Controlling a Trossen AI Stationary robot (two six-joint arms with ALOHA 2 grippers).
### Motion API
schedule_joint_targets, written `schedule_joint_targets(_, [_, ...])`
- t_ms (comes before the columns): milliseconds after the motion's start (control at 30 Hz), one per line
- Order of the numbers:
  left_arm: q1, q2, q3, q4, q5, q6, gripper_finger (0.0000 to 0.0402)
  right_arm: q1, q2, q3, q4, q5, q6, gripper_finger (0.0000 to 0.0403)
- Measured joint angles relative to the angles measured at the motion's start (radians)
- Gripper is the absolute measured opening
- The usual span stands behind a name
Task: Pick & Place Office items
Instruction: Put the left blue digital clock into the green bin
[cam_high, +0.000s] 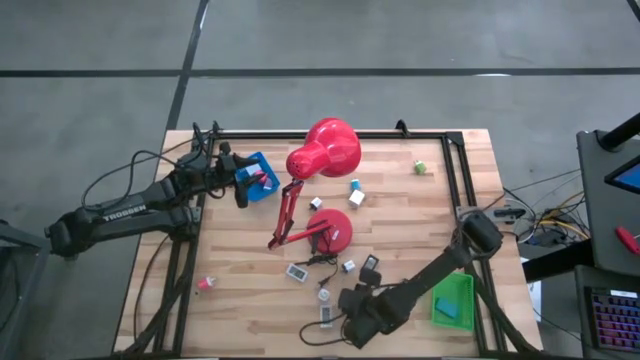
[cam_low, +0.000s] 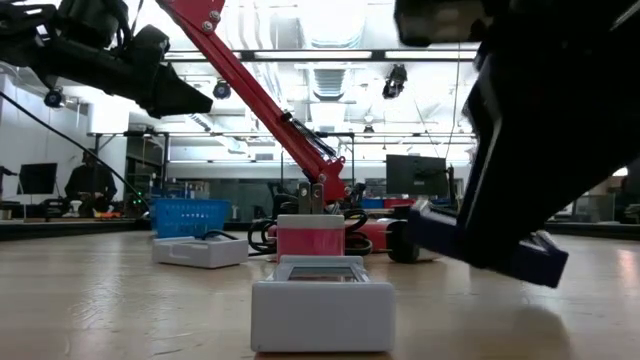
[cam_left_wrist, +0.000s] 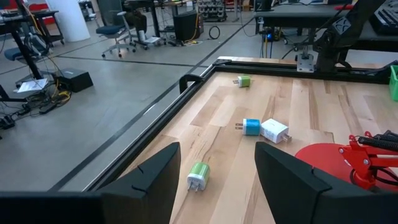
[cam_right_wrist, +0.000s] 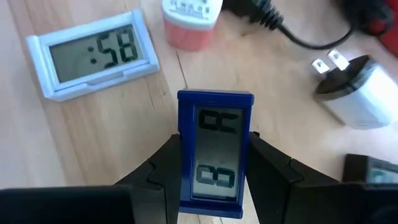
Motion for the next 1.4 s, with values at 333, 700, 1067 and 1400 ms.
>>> schedule_joint_targets(333, [0.000, 0.000, -0.001, 0.000, 0.000, 0.000, 0.0210, 0.071, -0.004, 0.002, 0.040, 0.238, 0.020, 0.0127])
schedule_joint_targets(700, [0.000, 0.001, -0.001, 0.000, 0.000, 0.000, 0.0210, 0.121, -0.005, 0.000, 0.129, 0.539, -0.113, 0.0127])
schedule_joint_targets(1067, [0.000, 0.001, -0.020, 0.005, -0.001, 0.000, 0.0210, 0.124, -0.005, -0.086, 0.376, 0.593, -0.218, 0.0127])
schedule_joint_targets(1400, [0.000, 0.000, -0.036, 0.045, -0.002, -0.001, 0.0210, 0.126, -0.009, -0.115, 0.496, 0.500, -0.345, 0.0127])
